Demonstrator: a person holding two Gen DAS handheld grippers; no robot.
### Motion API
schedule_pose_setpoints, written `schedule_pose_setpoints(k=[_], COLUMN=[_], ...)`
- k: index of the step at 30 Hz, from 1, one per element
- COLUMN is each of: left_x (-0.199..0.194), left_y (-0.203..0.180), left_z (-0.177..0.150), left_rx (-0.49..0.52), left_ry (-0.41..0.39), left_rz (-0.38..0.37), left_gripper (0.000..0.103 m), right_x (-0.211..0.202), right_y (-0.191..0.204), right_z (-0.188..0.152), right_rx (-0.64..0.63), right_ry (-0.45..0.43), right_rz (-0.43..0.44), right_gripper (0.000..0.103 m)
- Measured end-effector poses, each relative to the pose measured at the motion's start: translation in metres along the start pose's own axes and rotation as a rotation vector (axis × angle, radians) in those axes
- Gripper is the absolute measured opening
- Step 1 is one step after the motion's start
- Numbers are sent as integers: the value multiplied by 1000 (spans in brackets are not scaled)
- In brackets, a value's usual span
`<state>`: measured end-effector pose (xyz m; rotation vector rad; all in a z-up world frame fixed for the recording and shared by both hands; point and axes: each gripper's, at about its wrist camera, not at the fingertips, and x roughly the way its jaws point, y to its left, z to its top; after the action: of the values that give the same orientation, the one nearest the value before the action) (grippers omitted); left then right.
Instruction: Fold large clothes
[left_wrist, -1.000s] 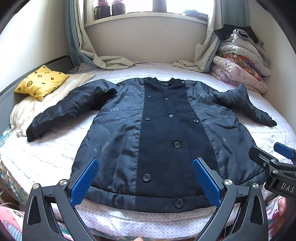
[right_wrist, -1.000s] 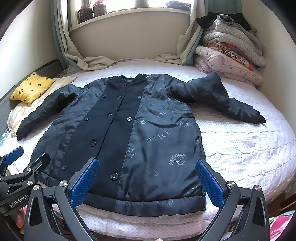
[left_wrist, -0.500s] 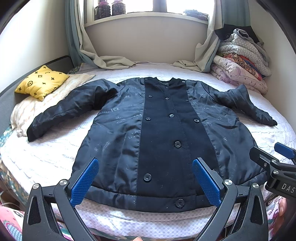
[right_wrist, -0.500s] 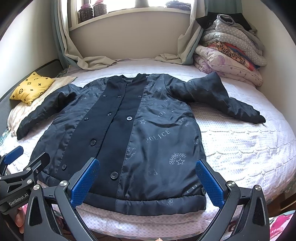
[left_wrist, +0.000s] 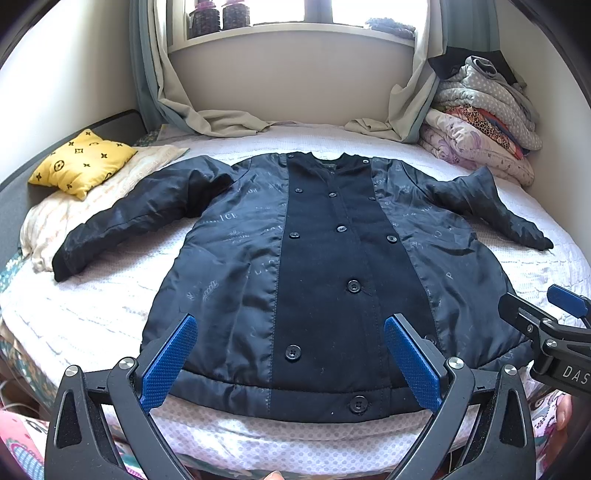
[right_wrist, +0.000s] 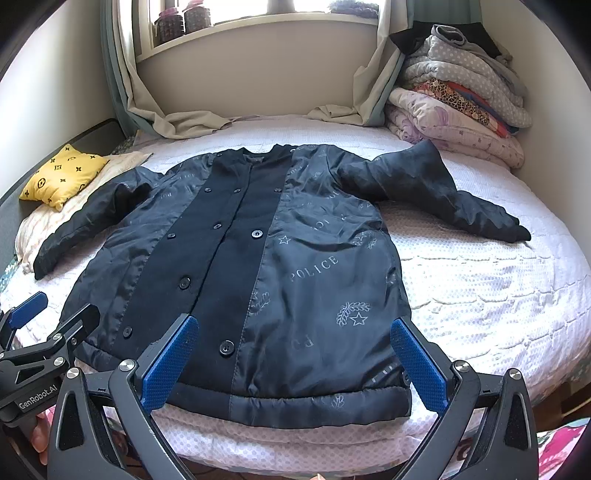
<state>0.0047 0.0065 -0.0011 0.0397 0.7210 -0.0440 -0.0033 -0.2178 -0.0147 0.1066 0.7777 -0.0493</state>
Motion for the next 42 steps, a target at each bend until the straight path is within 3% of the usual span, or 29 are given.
schedule_pose_setpoints(k=[42], left_x=[2], left_y=[11], left_z=[-1], left_rx=[-14], left_ry=[8], left_rz=[7], left_gripper=[103], right_x=[0], right_y=[-4], right_z=[0], right_rx=[4], right_ry=[3], right_rz=[-2], right_gripper=[103])
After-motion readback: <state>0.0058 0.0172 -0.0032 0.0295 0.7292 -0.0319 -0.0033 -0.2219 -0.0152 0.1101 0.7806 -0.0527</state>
